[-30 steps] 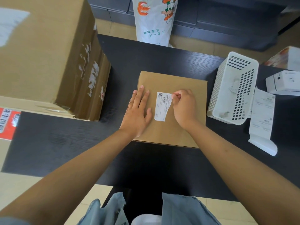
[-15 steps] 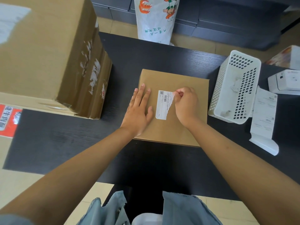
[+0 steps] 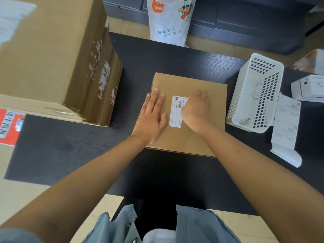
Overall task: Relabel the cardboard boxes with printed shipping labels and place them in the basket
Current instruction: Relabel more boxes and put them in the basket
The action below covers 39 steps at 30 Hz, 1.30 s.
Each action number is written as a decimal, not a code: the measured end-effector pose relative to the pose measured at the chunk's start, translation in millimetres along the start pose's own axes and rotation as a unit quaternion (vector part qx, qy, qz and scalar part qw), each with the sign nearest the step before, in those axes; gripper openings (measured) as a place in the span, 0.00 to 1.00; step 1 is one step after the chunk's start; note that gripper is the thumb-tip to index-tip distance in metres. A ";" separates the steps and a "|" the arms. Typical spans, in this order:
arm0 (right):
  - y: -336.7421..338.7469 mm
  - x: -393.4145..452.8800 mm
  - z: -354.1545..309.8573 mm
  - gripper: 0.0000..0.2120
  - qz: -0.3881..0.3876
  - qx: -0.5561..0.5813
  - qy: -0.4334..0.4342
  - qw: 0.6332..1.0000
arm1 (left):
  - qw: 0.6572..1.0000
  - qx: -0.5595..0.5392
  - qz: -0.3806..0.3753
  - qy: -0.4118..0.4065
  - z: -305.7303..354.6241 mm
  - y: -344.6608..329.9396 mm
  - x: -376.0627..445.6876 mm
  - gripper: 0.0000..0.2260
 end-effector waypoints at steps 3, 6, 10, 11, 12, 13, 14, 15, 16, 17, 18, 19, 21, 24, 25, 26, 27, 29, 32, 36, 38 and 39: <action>2.1 -4.3 4.3 0.16 -0.006 0.031 0.070 0.997 | 1.000 0.002 0.000 0.002 -0.8 -1.4 0.4 0.27; 9.8 -13.8 12.2 0.02 0.034 0.115 0.144 0.982 | 1.000 0.001 -0.001 0.000 -1.8 -2.0 0.6 0.27; 14.8 -16.3 22.0 0.09 0.069 0.219 0.126 0.965 | 1.000 -0.004 -0.002 -0.001 -2.2 -1.9 1.0 0.27; 14.1 -16.2 20.7 0.12 0.064 0.227 0.128 0.963 | 1.000 -0.005 -0.003 -0.001 -2.1 -2.0 0.7 0.27; 13.9 -16.1 18.8 0.14 0.061 0.229 0.131 0.963 | 1.000 -0.005 -0.003 -0.002 -1.9 -2.2 0.5 0.27; 14.3 -16.0 17.4 0.14 0.063 0.227 0.133 0.963 | 1.000 -0.005 -0.004 -0.002 -1.9 -1.8 0.6 0.27; 14.9 -15.9 16.5 0.13 0.070 0.223 0.132 0.963 | 1.000 -0.005 -0.005 -0.002 -2.1 -1.7 0.8 0.27; 15.8 -16.1 16.0 0.12 0.080 0.218 0.129 0.964 | 1.000 -0.004 -0.006 -0.001 -2.5 -1.6 0.9 0.27; 16.6 -16.1 15.1 0.10 0.091 0.212 0.127 0.965 | 1.000 -0.003 -0.007 0.001 -2.6 -1.5 1.0 0.27; 16.9 -16.1 13.9 0.09 0.102 0.206 0.127 0.965 | 1.000 -0.001 -0.008 0.001 -2.4 -1.5 1.0 0.27; 16.3 -15.9 12.2 0.08 0.109 0.199 0.128 0.966 | 1.000 0.000 -0.008 0.002 -2.2 -1.6 0.7 0.27; 14.8 -15.9 10.2 0.07 0.112 0.193 0.129 0.966 | 1.000 0.001 -0.008 0.004 -2.0 -1.5 0.5 0.27; 10.2 -16.4 7.8 0.05 0.112 0.193 0.131 0.966 | 1.000 0.003 -0.008 0.009 -1.7 -1.4 0.5 0.27; 4.6 -18.5 6.4 0.04 0.096 0.199 0.147 0.964 | 1.000 0.014 -0.008 0.013 -0.1 -1.3 0.6 0.27; 4.1 -19.4 5.7 0.04 0.089 0.200 0.156 0.963 | 1.000 0.015 -0.007 0.013 0.5 -1.3 0.5 0.28; 3.8 -20.9 4.2 0.05 0.081 0.201 0.163 0.962 | 1.000 0.014 -0.007 0.013 0.6 -1.1 0.5 0.28; 3.9 -22.8 2.4 0.04 0.075 0.202 0.170 0.962 | 1.000 0.011 -0.006 0.014 0.3 -1.1 0.5 0.28; 4.3 -28.5 -2.1 0.03 0.070 0.200 0.188 0.959 | 1.000 0.005 -0.006 0.017 0.1 -2.0 0.4 0.27; 4.4 -39.3 -4.7 0.04 0.058 0.199 0.208 0.956 | 1.000 0.011 -0.007 0.021 0.6 -2.4 0.3 0.27; 12.1 -55.0 0.5 0.05 0.049 0.231 0.220 0.947 | 1.000 0.019 -0.008 0.022 1.5 -2.9 0.3 0.27; 21.9 -63.9 0.3 0.05 0.070 0.252 0.234 0.936 | 1.000 0.010 -0.010 0.022 1.3 -2.5 0.0 0.27; 25.7 -68.8 -1.6 0.04 0.076 0.254 0.249 0.932 | 1.000 0.005 -0.010 0.022 1.1 -1.9 0.0 0.27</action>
Point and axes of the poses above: each hand's wrist, its own x-axis towards the middle knuckle, its own y-axis out of the back of the hand, z = x × y, the point moved 7 cm from there along x, towards the middle knuckle, and after that the axes turned 6 degrees about y, right-handed, at the moved point
